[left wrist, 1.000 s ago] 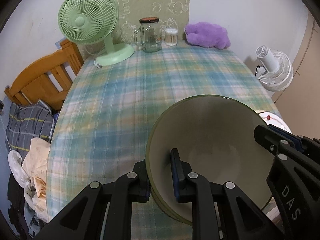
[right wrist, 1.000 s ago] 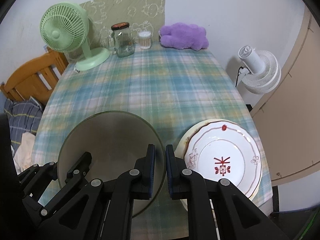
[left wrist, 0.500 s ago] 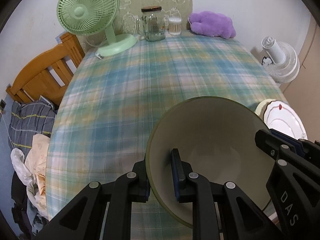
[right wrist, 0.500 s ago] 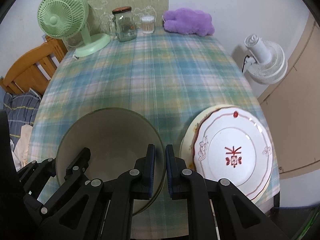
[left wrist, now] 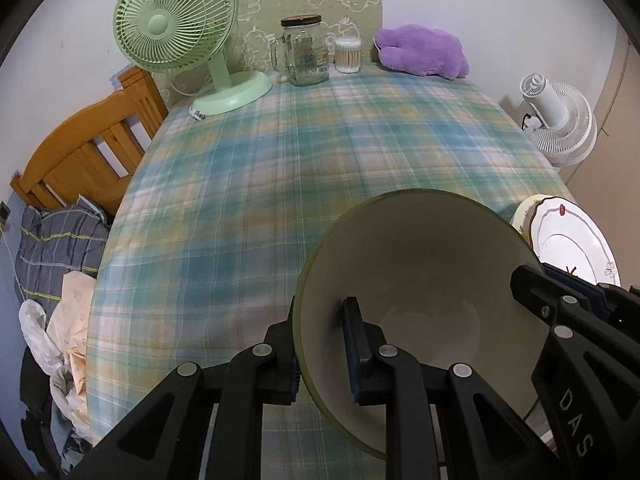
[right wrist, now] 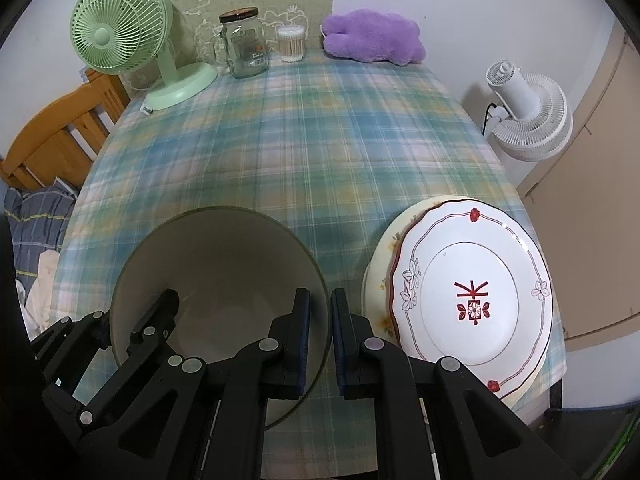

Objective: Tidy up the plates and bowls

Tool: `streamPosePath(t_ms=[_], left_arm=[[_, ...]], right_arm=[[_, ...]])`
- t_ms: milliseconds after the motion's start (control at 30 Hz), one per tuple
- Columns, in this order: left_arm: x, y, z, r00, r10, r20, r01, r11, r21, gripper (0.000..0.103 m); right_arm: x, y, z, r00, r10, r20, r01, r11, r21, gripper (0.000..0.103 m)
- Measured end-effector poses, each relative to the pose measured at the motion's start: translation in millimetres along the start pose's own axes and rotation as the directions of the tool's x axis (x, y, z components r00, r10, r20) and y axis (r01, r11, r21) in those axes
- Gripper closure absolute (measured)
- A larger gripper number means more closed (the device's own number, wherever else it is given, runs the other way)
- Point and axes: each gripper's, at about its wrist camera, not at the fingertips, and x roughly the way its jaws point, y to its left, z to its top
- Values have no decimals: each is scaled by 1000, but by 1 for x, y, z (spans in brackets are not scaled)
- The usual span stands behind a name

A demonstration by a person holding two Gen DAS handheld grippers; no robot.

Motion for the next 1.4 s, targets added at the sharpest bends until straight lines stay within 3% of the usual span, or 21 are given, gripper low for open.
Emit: streamPosePath(t_ms=[233, 367, 433, 500, 600, 900, 1400], left_arm=[[-7, 4, -5, 996, -86, -4, 86, 996, -18, 64], [-8, 7, -7, 995, -100, -22, 99, 995, -24, 64], [-11, 8, -7, 994, -107, -18, 106, 994, -21, 57], [-13, 8, -9, 993, -115, -20, 115, 993, -9, 45], [-15, 6, -9, 991, -128, -25, 128, 992, 9, 40], [-7, 1, -3, 987, -156, -47, 157, 988, 10, 18], [20, -2, 6, 988, -59, -141, 48, 995, -83, 17]], right_arm=[[-2, -4, -3, 1000, 26, -12, -26, 1000, 17, 86], [-11, -3, -4, 1000, 26, 1, -26, 1000, -1, 84], [-13, 1, -6, 999, 33, -10, -33, 999, -42, 75], [-15, 3, -8, 999, 42, -13, -42, 998, -54, 55], [-18, 4, -9, 999, 36, -4, -36, 997, -62, 42], [2, -7, 1, 992, 117, -44, -117, 993, -10, 40], [59, -18, 16, 943, 283, -175, -290, 957, -11, 40]])
